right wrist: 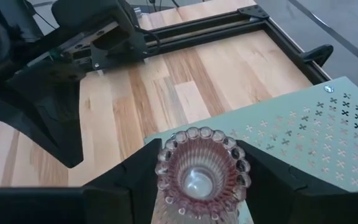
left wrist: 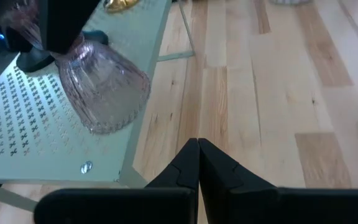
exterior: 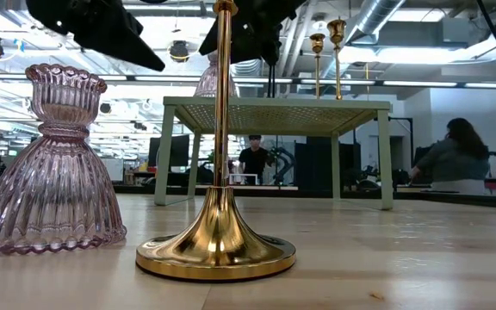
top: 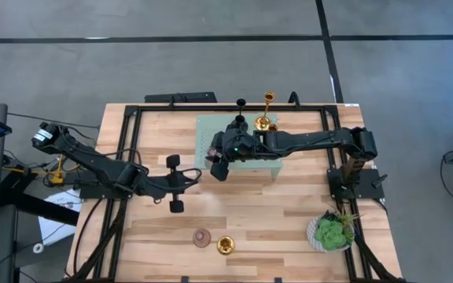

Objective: Pick & Place candle stick holders
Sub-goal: Put the right pink candle holder on the shelf

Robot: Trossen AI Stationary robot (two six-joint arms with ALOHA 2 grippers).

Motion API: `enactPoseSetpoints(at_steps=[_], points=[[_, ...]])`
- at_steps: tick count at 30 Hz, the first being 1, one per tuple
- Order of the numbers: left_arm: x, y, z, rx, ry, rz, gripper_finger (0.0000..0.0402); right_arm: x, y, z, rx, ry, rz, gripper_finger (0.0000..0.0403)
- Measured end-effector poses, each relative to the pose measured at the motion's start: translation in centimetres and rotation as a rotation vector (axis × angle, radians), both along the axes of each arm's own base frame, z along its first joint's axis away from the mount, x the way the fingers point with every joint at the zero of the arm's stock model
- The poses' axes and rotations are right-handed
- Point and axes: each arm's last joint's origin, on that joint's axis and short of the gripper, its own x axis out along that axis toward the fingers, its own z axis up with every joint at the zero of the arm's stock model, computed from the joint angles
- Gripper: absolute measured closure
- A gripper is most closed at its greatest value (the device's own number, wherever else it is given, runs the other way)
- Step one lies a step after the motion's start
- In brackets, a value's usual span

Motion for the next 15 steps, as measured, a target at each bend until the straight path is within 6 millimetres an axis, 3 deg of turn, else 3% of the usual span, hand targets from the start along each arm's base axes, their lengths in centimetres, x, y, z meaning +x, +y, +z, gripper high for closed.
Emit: enactPoseSetpoints(at_steps=[7,15], points=[[1.0,-0.3,0.7,-0.034,-0.105,-0.022,0.0399,0.1,0.0,0.1,-0.005,-0.014,0.003,0.0221],[3.6,0.5,0.3,-0.016,-0.163,0.010,0.0399,0.2,0.0,0.3,-0.025,-0.030,0.018,0.0218]])
